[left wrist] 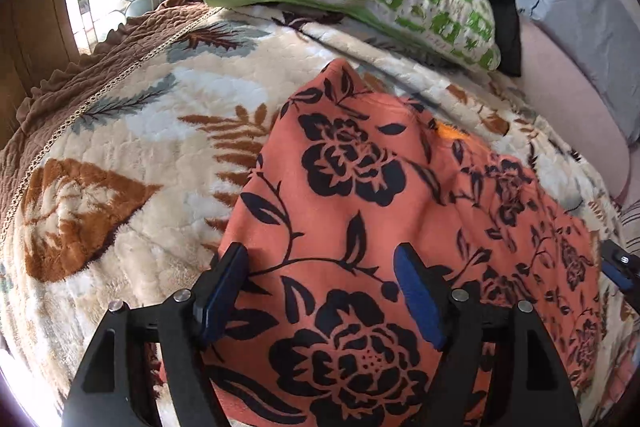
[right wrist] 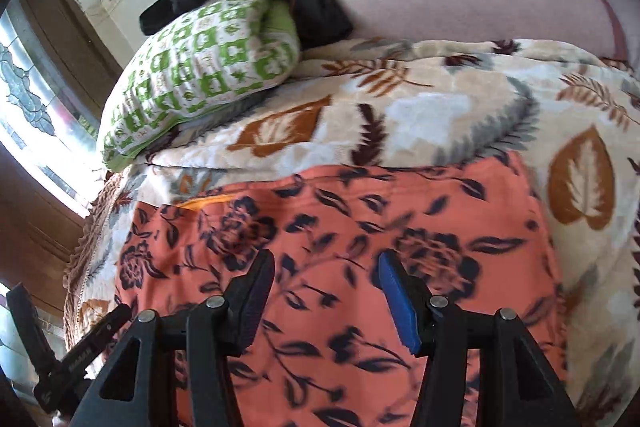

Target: Fold small clothes

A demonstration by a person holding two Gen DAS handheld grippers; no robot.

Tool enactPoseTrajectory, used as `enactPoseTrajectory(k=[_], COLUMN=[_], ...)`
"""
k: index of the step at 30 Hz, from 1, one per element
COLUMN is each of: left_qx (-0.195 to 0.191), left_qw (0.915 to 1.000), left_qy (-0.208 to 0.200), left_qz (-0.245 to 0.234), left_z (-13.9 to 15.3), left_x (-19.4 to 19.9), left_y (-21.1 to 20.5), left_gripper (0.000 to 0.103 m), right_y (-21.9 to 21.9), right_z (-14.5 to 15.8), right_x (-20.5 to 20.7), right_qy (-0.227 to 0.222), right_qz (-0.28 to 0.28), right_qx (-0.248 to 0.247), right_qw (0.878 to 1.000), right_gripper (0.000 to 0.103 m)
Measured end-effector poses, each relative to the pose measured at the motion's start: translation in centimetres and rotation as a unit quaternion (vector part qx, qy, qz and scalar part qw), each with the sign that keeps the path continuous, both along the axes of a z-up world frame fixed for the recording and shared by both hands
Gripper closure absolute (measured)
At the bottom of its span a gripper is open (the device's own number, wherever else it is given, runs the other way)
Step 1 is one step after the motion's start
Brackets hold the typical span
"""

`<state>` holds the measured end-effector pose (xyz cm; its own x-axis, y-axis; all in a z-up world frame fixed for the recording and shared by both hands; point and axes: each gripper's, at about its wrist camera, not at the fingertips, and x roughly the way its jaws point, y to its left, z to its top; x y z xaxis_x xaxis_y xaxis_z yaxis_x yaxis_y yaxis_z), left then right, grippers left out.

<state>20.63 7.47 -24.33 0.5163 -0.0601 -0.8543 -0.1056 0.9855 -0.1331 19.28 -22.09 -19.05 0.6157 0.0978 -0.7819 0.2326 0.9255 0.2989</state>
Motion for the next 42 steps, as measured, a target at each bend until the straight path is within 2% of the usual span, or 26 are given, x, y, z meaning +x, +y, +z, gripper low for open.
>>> enactPoseTrajectory(k=[2, 3, 7, 10, 13, 15, 17, 19, 21, 22, 23, 24, 26, 29, 32, 35, 38, 42], left_qx=[0.035, 0.045, 0.022, 0.041, 0.072, 0.071, 0.064, 0.073, 0.099, 0.114, 0.12, 0.127, 0.128, 0.119, 0.135, 0.127, 0.129, 0.139], left_qw=[0.9992, 0.9985, 0.9982, 0.9976, 0.9956, 0.9948, 0.9943, 0.9943, 0.9939, 0.9932, 0.9925, 0.9913, 0.9914, 0.9909, 0.985, 0.9813, 0.98, 0.9786], left_qy=[0.001, 0.001, 0.01, -0.007, -0.048, -0.071, -0.085, -0.078, -0.046, -0.025, -0.023, -0.034, -0.029, -0.063, -0.099, -0.123, -0.121, -0.113], left_qz=[0.019, 0.031, 0.055, 0.056, 0.038, 0.018, 0.005, -0.007, -0.012, -0.011, -0.009, -0.001, 0.004, 0.0, -0.044, -0.076, -0.091, -0.101], left_z=[-0.4, -0.4, -0.8, -0.3, 1.2, 2.2, 2.6, 2.1, 0.5, -0.6, -1.3, -1.2, -1.0, 0.2, 1.7, 2.6, 2.5, 1.8], left_x=[-0.1, -0.2, -0.4, -1.0, -2.0, -2.8, -3.4, -3.3, -2.3, -1.8, -1.5, -1.5, -1.2, -1.8, -2.7, -3.7, -4.0, -4.0], left_y=[0.1, 0.3, 1.6, 1.2, 0.2, -0.5, -1.1, -1.9, -2.6, -2.7, -2.7, -2.7, -2.8, -3.2, -5.3, -6.9, -8.0, -8.7], left_gripper=[0.026, 0.02, 0.018, 0.018, 0.018, 0.018, 0.018, 0.018, 0.018, 0.016, 0.013, 0.008, 0.007, 0.007, 0.007, 0.007, 0.007, 0.007], right_y=[-2.5, -3.6, -7.2, -7.2, -6.7, -6.2, -5.4, -3.8, -2.3, -1.6, -1.1, -0.7, -0.5, -1.0, 0.0, 1.5, 2.5, 3.2], right_z=[-0.7, -1.4, -6.4, -6.3, -5.7, -5.1, -4.1, -3.5, -4.1, -5.0, -6.1, -6.5, -6.1, -5.2, -4.2, -3.8, -4.3, -5.7], right_x=[-2.9, -4.0, -6.9, -8.5, -10.1, -10.2, -10.1, -9.7, -8.7, -7.9, -7.3, -7.1, -6.9, -7.2, -7.8, -7.8, -7.6, -7.2], right_qy=[0.006, 0.011, 0.077, 0.027, -0.015, -0.025, -0.049, -0.051, -0.031, -0.007, 0.019, 0.022, 0.021, 0.003, -0.022, -0.032, -0.02, -0.004], right_qz=[-0.026, -0.039, -0.081, -0.073, -0.078, -0.076, -0.05, -0.024, 0.001, 0.008, 0.01, 0.015, 0.02, 0.018, 0.042, 0.067, 0.076, 0.08], right_qx=[-0.005, -0.002, 0.032, 0.025, 0.022, 0.02, 0.029, 0.022, 0.015, 0.012, 0.001, -0.014, -0.026, -0.006, -0.017, -0.015, -0.01, -0.032], right_qw=[1.0, 0.999, 0.993, 0.997, 0.997, 0.997, 0.997, 0.998, 0.999, 1.0, 1.0, 1.0, 0.999, 1.0, 0.999, 0.997, 0.997, 0.996], right_gripper=[0.045, 0.045, 0.044, 0.045, 0.045, 0.044, 0.044, 0.044, 0.05, 0.053, 0.053, 0.053, 0.054, 0.054, 0.054, 0.054, 0.054, 0.053])
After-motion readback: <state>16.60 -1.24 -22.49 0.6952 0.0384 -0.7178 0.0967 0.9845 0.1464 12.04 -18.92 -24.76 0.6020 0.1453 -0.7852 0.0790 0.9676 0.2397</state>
